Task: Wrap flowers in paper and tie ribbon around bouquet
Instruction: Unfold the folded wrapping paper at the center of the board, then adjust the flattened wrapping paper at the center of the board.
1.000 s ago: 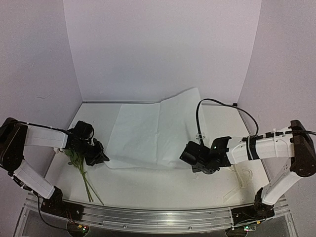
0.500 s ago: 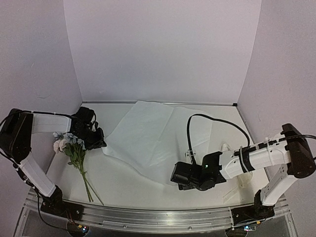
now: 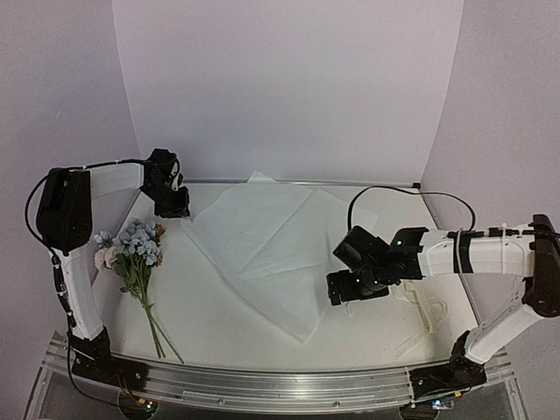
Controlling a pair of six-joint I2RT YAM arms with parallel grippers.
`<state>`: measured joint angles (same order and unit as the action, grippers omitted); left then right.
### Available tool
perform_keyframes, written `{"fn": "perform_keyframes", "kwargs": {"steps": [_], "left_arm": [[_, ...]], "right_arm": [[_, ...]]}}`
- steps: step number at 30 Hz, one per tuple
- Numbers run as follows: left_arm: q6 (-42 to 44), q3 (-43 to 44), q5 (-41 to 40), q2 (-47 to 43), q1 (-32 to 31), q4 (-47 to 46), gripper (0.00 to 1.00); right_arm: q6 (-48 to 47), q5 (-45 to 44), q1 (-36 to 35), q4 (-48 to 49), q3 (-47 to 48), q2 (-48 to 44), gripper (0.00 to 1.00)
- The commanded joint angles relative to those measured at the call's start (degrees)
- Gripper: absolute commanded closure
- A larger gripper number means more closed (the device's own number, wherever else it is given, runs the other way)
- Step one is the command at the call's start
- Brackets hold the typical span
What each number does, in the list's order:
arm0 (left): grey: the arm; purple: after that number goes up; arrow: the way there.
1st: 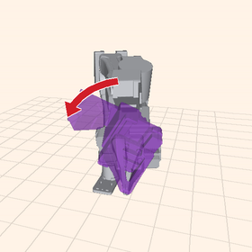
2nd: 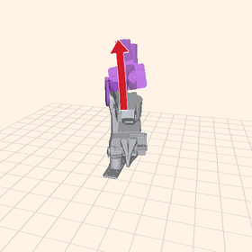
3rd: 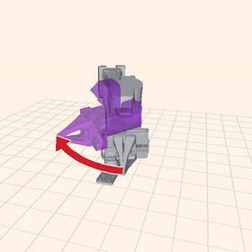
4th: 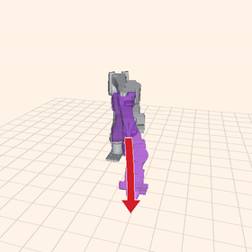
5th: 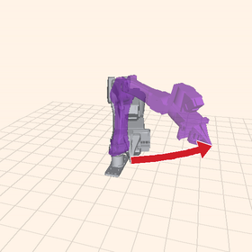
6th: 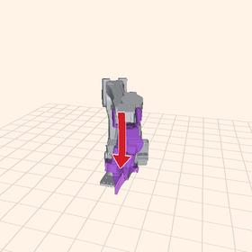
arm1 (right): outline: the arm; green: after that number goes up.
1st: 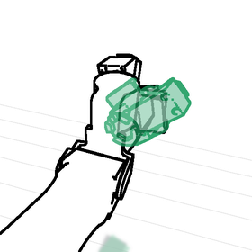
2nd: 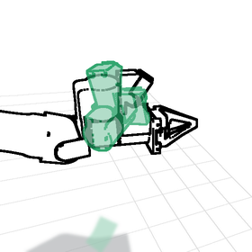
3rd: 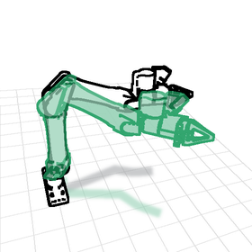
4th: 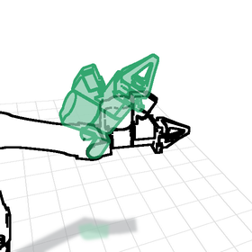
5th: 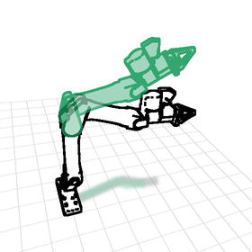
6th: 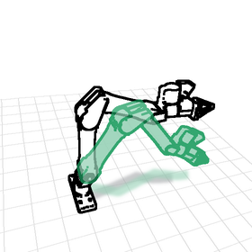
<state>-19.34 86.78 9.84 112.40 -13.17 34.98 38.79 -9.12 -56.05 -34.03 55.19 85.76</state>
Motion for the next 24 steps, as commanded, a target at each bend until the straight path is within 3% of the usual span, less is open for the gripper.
{"fn": "perform_keyframes", "kwargs": {"steps": [1, 4, 6, 8, 9, 13, 18, 21, 24], "left_arm": [[4.21, 9.93, -9.03, 5.07, 0.48, 9.70, 0.85], [3.20, 10.64, -11.96, 4.42, 0.56, 11.57, 0.60], [1.67, 9.28, -14.47, 1.92, 0.51, 11.71, 0.53], [0.22, 8.09, -18.73, -1.96, 0.52, 11.95, 0.34], [-0.58, 7.55, -19.97, -3.63, 0.44, 12.01, 0.31], [-2.39, 4.91, -21.39, -10.63, -3.44, 11.00, 0.20], [-6.74, 2.48, -16.19, -10.28, -14.12, 6.80, 0.18], [-10.27, 4.55, -11.75, -4.12, -22.25, 1.82, 0.18], [-10.58, 12.62, -12.18, 6.35, -31.44, -0.52, 0.19]], "right_arm": [[-6.63, 4.65, 3.36, 0.80, 4.88, 3.43, 0.14], [-7.40, 4.55, 4.87, 1.25, 7.09, 6.55, 0.23], [-7.40, 4.92, 5.48, 1.28, 8.03, 7.72, 0.27], [-6.95, 4.63, 6.01, 1.34, 7.86, 7.18, 0.28], [-6.77, 3.92, 6.18, 1.27, 7.77, 6.61, 0.28], [-5.34, 1.98, 7.91, 0.99, 5.56, 3.86, 0.26], [-2.08, 3.14, 13.50, 0.96, 2.40, 1.65, 0.23], [-0.06, 4.07, 16.55, 0.98, 1.23, 0.92, 0.20], [1.65, 2.90, 18.65, 0.98, -0.15, -0.95, 0.18]]}}
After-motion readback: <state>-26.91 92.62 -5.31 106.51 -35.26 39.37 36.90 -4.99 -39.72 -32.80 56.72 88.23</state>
